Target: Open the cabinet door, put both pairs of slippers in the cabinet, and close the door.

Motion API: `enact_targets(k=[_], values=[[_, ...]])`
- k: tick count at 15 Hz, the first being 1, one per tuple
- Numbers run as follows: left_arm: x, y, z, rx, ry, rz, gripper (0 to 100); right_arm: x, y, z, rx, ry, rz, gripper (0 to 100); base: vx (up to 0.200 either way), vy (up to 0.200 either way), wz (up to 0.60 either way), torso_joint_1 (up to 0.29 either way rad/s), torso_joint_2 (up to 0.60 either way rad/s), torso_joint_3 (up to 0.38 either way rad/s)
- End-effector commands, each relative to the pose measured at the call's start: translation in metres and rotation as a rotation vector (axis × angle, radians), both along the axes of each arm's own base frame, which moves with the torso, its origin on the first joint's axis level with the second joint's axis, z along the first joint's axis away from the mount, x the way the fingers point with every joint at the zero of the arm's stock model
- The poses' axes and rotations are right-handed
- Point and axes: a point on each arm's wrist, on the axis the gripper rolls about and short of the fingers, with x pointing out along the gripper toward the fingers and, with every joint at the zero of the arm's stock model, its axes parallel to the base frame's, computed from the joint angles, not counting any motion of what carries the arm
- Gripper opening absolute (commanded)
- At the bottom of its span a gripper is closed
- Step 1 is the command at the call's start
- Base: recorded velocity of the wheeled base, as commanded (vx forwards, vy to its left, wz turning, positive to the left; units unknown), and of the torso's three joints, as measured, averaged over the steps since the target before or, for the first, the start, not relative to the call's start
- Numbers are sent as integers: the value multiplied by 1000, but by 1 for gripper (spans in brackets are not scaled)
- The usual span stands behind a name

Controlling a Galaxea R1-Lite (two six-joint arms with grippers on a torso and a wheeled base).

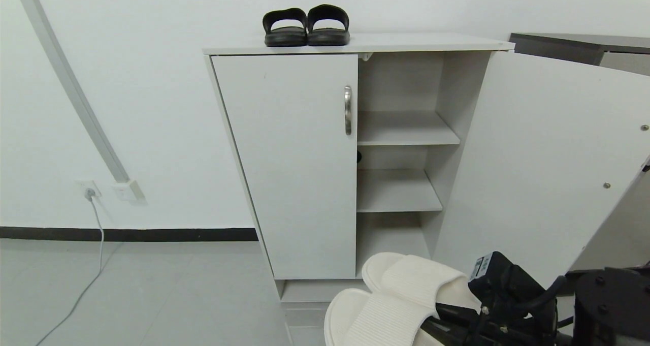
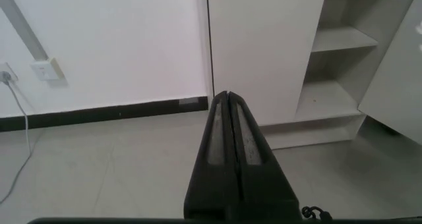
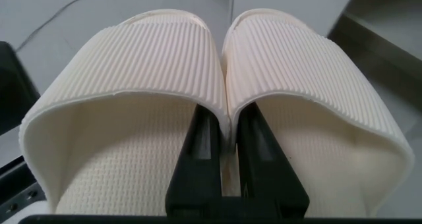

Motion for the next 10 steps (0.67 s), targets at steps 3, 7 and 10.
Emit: enact_targets(k=[3, 7, 10], values=[[0, 0, 0, -22, 5, 1, 0, 24, 25, -9, 1, 25, -202, 0, 0, 0, 0, 0, 0, 0], [0, 0, 0, -31, 5, 1, 0, 58, 59, -25, 53, 23, -526, 0, 0, 0, 0, 0, 0, 0], [0, 0, 0, -31, 5, 2, 0, 82, 77, -31, 63, -32, -706, 0, 0, 0, 0, 0, 0, 0]])
